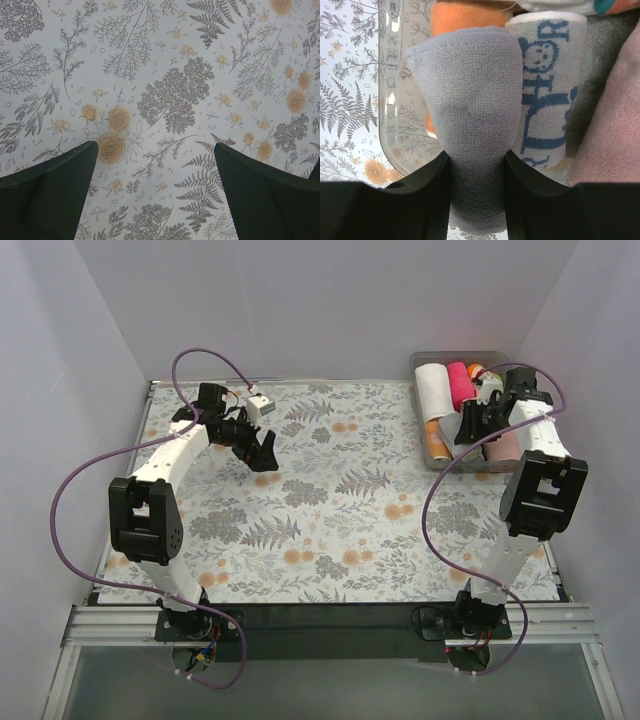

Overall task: Roll the towels
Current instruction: Place the rolled towel into the container

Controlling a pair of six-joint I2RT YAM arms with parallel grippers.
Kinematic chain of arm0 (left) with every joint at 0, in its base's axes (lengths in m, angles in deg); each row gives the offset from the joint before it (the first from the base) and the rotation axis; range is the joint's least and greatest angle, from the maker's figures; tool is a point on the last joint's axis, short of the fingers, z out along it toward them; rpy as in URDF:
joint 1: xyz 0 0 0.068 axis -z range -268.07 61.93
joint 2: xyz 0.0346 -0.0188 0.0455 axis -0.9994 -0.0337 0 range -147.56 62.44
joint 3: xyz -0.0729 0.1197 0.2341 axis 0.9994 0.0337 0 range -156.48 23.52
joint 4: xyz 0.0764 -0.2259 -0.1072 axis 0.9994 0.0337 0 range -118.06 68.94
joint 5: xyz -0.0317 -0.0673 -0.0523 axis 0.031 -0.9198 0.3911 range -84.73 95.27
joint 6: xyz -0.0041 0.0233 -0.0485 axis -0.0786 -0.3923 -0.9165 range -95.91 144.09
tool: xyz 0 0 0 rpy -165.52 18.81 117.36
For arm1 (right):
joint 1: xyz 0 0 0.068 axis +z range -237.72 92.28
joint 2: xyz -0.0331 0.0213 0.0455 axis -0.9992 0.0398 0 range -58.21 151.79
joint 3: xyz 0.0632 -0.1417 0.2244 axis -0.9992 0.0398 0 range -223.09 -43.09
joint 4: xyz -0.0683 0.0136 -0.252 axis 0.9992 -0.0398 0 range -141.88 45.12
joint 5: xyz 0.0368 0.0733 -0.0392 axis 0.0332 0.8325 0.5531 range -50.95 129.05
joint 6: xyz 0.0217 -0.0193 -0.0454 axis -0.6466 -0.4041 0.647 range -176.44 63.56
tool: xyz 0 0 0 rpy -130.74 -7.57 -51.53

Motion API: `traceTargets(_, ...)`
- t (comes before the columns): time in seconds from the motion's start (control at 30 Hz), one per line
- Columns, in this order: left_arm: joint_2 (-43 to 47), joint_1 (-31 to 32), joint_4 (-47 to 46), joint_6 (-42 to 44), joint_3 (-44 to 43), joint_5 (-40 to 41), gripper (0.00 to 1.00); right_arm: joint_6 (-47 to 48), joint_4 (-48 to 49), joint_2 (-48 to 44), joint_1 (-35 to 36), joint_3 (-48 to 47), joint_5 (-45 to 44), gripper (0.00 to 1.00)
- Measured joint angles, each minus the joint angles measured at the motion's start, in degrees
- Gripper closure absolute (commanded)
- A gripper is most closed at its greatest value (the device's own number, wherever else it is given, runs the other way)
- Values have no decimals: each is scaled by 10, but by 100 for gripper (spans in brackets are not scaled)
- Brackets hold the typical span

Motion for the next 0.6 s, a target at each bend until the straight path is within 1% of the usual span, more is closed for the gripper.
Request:
traceTargets(0.17, 0, 0, 0, 0, 0, 0, 2, 1, -5, 0, -4, -31, -10, 99)
traceTargets(0.3, 0, 0, 0, 0, 0, 0, 2, 13, 10, 0, -7, -66, -66, 99)
traceTargets(0.47, 0, 0, 0, 0, 0, 4, 2, 49, 76, -4, 3, -51, -196, 99)
traceTargets(0.6, 0, 0, 0, 0, 0, 11, 2, 97, 152, -26, 35, 28, -325, 99)
